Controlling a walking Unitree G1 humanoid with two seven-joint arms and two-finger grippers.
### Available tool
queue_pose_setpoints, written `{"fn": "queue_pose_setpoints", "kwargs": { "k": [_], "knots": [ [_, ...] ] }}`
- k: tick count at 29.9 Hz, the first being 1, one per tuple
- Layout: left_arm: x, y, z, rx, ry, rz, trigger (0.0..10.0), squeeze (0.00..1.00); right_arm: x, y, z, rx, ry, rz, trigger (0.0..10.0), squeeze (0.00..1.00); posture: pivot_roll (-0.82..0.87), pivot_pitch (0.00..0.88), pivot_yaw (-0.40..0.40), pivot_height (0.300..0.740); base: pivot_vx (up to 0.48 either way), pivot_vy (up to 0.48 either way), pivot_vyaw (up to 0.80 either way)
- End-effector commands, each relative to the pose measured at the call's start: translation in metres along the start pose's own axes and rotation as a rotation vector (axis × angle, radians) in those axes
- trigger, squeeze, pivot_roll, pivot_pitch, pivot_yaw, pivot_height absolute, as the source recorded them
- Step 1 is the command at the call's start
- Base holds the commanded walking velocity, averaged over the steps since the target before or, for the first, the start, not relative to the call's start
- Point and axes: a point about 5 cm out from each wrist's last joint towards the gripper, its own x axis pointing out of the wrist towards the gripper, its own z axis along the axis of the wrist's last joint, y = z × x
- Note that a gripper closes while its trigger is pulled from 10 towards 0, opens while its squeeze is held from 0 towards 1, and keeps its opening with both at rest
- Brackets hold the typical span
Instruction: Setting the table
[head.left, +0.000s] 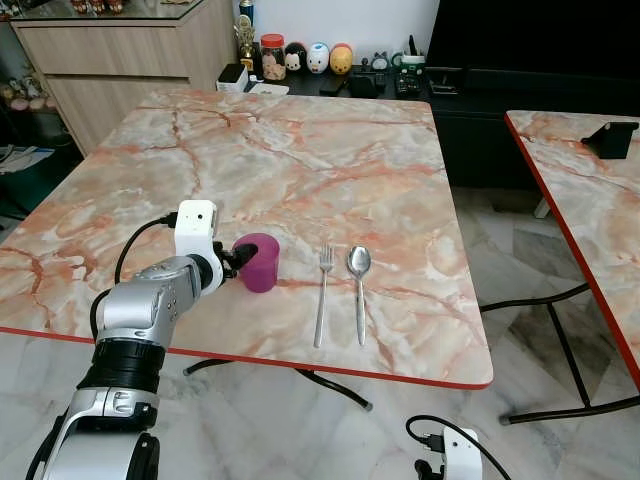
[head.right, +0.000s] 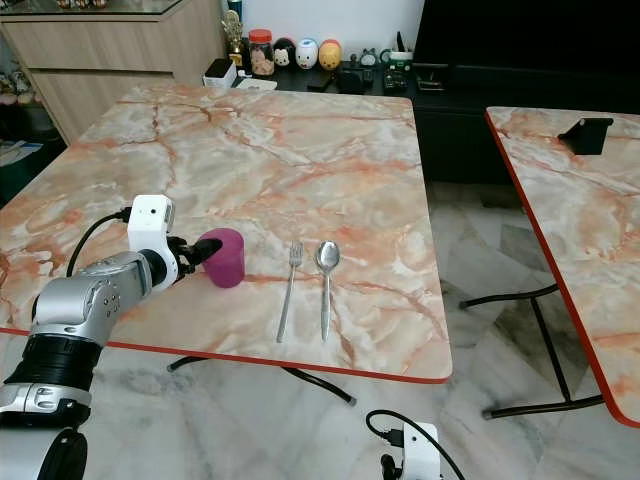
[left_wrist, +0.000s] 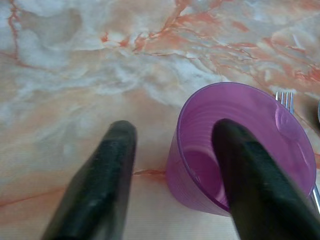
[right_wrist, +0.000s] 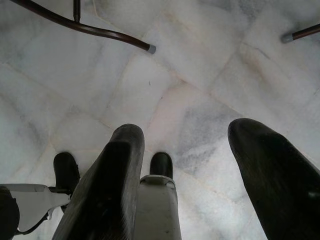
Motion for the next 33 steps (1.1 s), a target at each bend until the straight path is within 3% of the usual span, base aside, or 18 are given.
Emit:
{"fn": "queue_pose_setpoints", "kwargs": {
  "k": [1,12,22,33],
  "knots": [
    [-0.0009,0.0012,-0.0038,0.005,0.020,0.005,1.2,0.00,-0.0007,-0.0004,-0.0040,0.001,0.015,-0.002,10.0,0.00,0.05,0.009,0.001,0.740,0.000,0.000,0.00],
    [-0.0017,0.0027,-0.0023,0.004,0.017,0.012,0.9,0.00,-0.0007,-0.0005,-0.0039,0.001,0.014,-0.004,10.0,0.00,0.05,0.010,0.001,0.740,0.000,0.000,0.00],
    [-0.0033,0.0050,-0.0011,0.009,0.016,0.020,0.0,0.00,-0.0007,-0.0004,-0.0039,0.002,0.014,-0.004,10.0,0.00,0.05,0.011,0.001,0.740,0.000,0.000,0.00],
    [-0.0062,0.0076,-0.0008,0.005,0.011,0.039,0.0,0.00,-0.0006,-0.0006,-0.0036,0.001,0.014,-0.003,10.0,0.00,0.06,0.009,0.000,0.740,0.000,0.000,0.00]
  ]
}}
